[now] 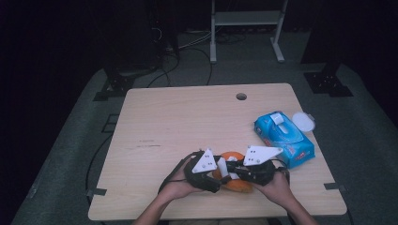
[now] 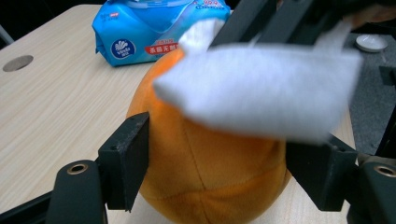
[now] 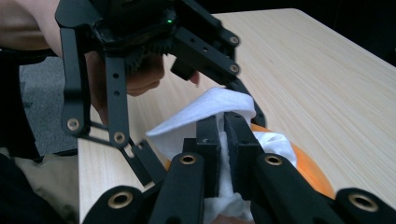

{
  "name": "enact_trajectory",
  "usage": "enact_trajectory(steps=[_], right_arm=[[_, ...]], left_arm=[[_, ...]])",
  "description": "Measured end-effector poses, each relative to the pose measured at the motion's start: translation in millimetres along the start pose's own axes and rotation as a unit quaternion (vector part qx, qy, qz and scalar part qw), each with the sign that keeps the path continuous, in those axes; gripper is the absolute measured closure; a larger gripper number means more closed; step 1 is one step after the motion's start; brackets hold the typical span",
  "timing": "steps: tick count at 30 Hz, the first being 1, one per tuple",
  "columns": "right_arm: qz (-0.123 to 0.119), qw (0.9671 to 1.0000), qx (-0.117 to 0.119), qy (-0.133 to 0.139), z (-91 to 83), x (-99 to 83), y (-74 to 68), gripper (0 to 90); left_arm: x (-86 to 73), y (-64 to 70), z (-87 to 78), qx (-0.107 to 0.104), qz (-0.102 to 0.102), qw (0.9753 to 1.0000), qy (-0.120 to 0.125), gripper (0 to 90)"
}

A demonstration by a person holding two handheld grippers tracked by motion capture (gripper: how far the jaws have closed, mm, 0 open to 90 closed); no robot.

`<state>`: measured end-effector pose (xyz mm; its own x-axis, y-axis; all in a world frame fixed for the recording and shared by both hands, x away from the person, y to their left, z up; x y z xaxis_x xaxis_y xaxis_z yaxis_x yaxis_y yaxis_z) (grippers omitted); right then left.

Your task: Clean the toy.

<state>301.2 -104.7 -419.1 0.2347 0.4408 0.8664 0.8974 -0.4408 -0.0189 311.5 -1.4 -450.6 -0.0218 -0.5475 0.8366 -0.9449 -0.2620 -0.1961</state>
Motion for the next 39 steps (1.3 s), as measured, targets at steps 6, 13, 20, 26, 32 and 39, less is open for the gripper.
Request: enact_trajectory(steps=[6,13,20,26,32,39], right_arm=[[0.025,0.9993,-0.027,0.000,-11.6,-10.8,24.3,84.3],[0.024,0.9996,-0.014,0.010,-10.1,-6.9,15.9,84.3],[0.013,0.9998,-0.017,0.000,-6.6,-7.1,15.4,84.3],[0.035,0.9991,-0.022,0.000,-7.9,-16.9,26.1,84.3],[0.024,0.9996,-0.017,0.000,1.3,-13.1,17.5,84.2],[0.037,0.9989,-0.026,-0.008,-8.2,-19.2,27.7,84.2]], left_arm=[[-6.7,-5.9,-1.3,-0.006,-0.021,0.9998,0.002,27.0],[-1.6,-1.7,2.3,-0.003,-0.002,1.0000,0.003,24.9],[-11.8,-7.4,-1.5,-0.011,-0.020,0.9997,-0.007,26.2],[-18.2,-11.1,-3.8,-0.031,-0.043,0.9986,-0.002,18.8],[-14.3,-10.8,-4.0,-0.030,-0.038,0.9988,0.004,21.7],[-22.9,-19.0,-7.7,-0.024,-0.070,0.9972,-0.005,27.9]])
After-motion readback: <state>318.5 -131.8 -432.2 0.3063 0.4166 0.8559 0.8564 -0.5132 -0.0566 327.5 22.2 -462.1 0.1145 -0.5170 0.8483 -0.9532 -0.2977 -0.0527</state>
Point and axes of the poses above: each handheld gripper's, and its own axes: z roughly forward along the jaws, x roughly out of its top, y roughly to its right, the point moved 7 cm from there along z, roughly forward along the jaws, and after that the axes turned 6 degrees about z, right-handed, at the moved point
